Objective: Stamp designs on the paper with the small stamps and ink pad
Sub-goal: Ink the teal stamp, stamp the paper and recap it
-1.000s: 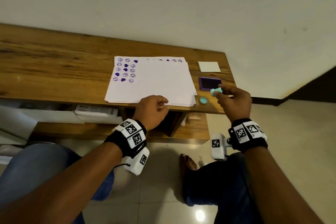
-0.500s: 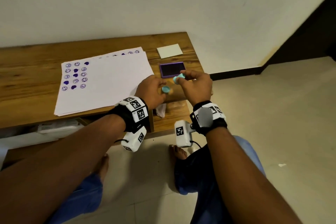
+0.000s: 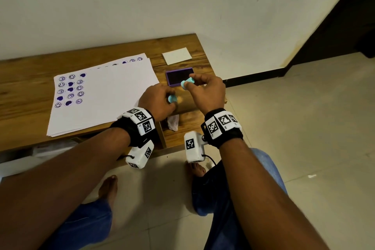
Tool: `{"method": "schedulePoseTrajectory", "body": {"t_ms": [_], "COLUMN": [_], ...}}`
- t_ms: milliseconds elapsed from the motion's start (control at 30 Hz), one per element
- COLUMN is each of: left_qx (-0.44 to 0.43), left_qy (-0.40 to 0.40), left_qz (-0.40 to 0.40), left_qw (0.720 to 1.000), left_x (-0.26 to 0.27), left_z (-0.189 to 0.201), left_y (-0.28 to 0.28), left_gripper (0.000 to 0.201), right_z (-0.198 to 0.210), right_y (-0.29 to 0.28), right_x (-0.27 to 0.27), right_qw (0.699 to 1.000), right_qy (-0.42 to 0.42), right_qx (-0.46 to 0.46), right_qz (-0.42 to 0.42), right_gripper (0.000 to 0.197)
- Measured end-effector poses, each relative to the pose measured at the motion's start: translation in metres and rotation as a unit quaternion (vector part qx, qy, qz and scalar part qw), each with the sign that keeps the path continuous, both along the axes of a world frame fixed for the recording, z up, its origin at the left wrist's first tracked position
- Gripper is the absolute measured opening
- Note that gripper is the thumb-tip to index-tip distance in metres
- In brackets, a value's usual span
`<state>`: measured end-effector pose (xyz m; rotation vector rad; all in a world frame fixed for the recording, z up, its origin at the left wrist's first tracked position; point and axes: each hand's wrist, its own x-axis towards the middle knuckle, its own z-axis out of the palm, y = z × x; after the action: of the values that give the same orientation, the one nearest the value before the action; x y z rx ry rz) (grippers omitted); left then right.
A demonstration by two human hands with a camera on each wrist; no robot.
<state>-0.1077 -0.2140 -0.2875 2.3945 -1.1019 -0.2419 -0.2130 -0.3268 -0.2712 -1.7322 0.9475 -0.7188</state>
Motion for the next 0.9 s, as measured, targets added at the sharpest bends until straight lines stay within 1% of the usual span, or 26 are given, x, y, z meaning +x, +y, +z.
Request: {"method": "schedulePoseTrajectory", "body": {"t_ms": [67, 167, 333, 433, 567, 633, 700, 767, 900], "left_qx": [-0.039, -0.106, -0.149, -0.188, -0.228, -0.240, -0.252, -0.253, -0.243], "left_qy": [0.031, 0.092, 0.186, 0.242, 0.298, 0.311, 0.303, 0.291, 0.253], "left_qz": [0.031, 0.081, 0.123, 0.164, 0.190, 0.193, 0.195, 0.186, 0.156], "left_qw": [0.998, 0.987, 0.963, 0.938, 0.907, 0.899, 0.898, 0.904, 0.923], "left_x": [-0.003, -0.007, -0.009, -0.005, 0.002, 0.000, 0.005, 0.009, 0.017], "left_z": [0.002, 0.004, -0.004, -0.010, -0.016, -0.013, -0.007, -0.002, 0.001], "left_y": [0.007, 0.024, 0.070, 0.094, 0.122, 0.121, 0.120, 0.117, 0.114], "left_gripper": [0.035, 0.029, 0.032, 0.034, 0.038, 0.039, 0.041, 0.043, 0.043], "right_z": [0.000, 0.001, 0.003, 0.001, -0.004, -0.004, -0.004, -0.003, -0.002], "right_y": [0.001, 0.002, 0.014, 0.030, 0.052, 0.054, 0.061, 0.070, 0.080], "right_x": [0.000, 0.001, 0.005, 0.012, 0.026, 0.022, 0.029, 0.036, 0.047], "right_qw": [1.000, 1.000, 1.000, 0.998, 0.991, 0.990, 0.988, 0.988, 0.989], "right_qy": [-0.002, -0.001, 0.004, 0.012, 0.025, 0.016, 0.007, -0.005, -0.025], "right_qx": [-0.001, -0.002, -0.019, -0.032, -0.063, -0.072, -0.077, -0.068, -0.055], "right_qz": [-0.001, 0.000, 0.024, 0.058, 0.112, 0.121, 0.135, 0.139, 0.135], "right_gripper": [0.030, 0.031, 0.031, 0.029, 0.027, 0.030, 0.030, 0.030, 0.030]}}
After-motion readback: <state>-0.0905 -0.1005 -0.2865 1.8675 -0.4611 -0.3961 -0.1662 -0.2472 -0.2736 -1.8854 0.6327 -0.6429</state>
